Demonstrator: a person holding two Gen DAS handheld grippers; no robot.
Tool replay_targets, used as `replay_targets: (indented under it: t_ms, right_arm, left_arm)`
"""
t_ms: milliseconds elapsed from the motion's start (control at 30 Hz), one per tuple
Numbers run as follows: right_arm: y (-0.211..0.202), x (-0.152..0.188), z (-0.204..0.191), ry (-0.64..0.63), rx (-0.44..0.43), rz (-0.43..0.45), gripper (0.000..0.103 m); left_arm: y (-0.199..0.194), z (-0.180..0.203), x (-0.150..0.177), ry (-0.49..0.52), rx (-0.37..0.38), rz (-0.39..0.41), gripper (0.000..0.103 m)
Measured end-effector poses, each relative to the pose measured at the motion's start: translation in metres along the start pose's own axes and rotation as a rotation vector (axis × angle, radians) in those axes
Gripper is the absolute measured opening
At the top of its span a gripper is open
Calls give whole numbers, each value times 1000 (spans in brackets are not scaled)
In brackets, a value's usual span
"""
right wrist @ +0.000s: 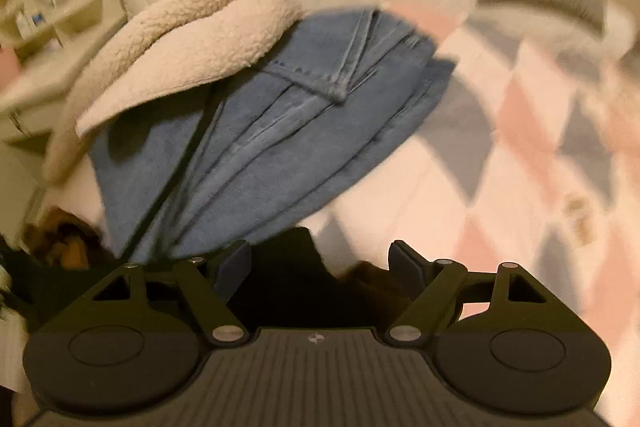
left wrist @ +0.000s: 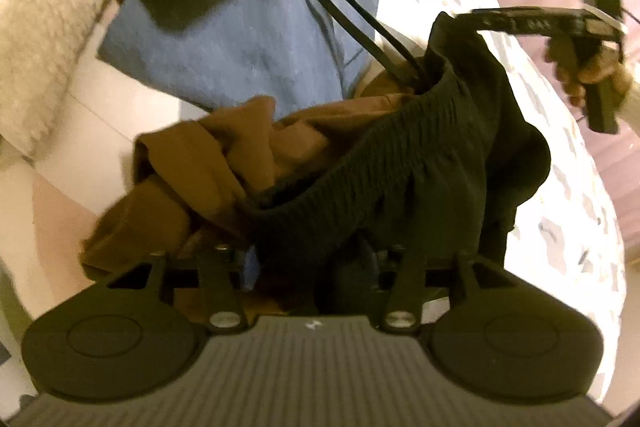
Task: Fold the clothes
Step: 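Grasp the black sweatshirt with the left gripper while the right gripper grasps it too, then lift the black sweatshirt with both grippers and lay it flat on the quilt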
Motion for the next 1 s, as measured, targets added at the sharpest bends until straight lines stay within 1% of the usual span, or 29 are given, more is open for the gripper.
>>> replay_targets:
  t_ms: [33,67,100,133,167,200,233,333,400,433,500,567,633,700,733,767,833,900,933,1000]
  right_arm:
    - [6,1,-2,11,-35,-15,73]
    - [11,3,-3,21,-70,-30,65]
    - [15,5,-6,19,-87,-45,61]
    - [15,10,-10,3,-78,-57,46]
    - [14,15,-14,-15,-59,-62,17]
    - [6,20,-15,-15,-48,-48,12]
    - [-5,25,-14,-1,-41,-24,12]
    - [-63,40,-8,63,-32,105,10]
    - [-116,58,-9,75,-30,189,10]
    - [-142,70,-12,67,-19,223,10]
    - [-197,101,-20,45,17,279,10]
    - [-260,144,-30,46,43,340,10]
    - [-317,195,-39,48,66,384,10]
    - [-375,258,-50,58,95,407,10]
    - [-401,293,-56,61,112,403,10]
    - [-423,331,-62,50,125,377,10]
    - [-451,417,-73,32,191,258,10]
    - [-461,504,-82,51,252,92,14]
    - [-461,544,-85,83,279,13,15]
    - [-456,619,-91,176,334,-132,14]
  left_arm:
    - [1,0,1,2,1,3,34]
    - [2,1,1,6,0,7,31]
    - [1,2,2,15,-5,14,28]
    - [-1,3,3,24,-10,21,25]
    - [-3,5,4,35,-16,28,20]
    - [-7,8,6,51,-24,34,17]
    - [-12,12,9,68,-34,43,14]
    - [-35,37,21,165,-69,83,11]
    - [-57,62,34,242,-80,117,10]
    - [-70,77,42,272,-74,136,10]
    - [-96,112,64,338,-64,176,10]
    - [-121,152,96,407,-49,210,10]
    - [-142,195,137,471,-34,232,10]
    - [-156,240,194,539,-30,227,10]
    - [-157,260,223,569,-30,213,10]
    - [-156,279,252,600,-30,194,11]
    - [-148,311,316,662,-28,127,11]
    - [-131,331,375,686,1,20,15]
    - [-121,335,400,681,7,-40,16]
    - [-101,335,439,677,-33,-139,16]
Point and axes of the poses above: each gripper's, at about its wrist camera, not at the fingertips, and y roughly the way its jaws point, z to its right, x to its underside, the point moved 4 cm from there along y, roughly the way its jaws point, and after that the axes turned 7 degrees about x, right-handed, at the moved point
